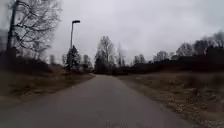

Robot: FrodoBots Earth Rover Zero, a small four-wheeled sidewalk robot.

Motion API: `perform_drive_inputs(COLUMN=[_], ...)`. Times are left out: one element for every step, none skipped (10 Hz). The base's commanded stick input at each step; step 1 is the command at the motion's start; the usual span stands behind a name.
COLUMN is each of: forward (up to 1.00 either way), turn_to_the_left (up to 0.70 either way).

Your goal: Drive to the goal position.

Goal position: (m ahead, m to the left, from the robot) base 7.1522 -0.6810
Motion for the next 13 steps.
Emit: perform_drive_inputs(forward=[1.0, 1.0, 1.0, 1.0, 1.0, 1.0, 1.0, 1.0, 1.0, 1.0, 1.0, 1.0, 1.0], turn_to_the_left=[0.0, 0.0, 0.0, 0.0, 0.0, 0.0, 0.0, 0.0, 0.0, 0.0, 0.0, 0.0, 0.0])
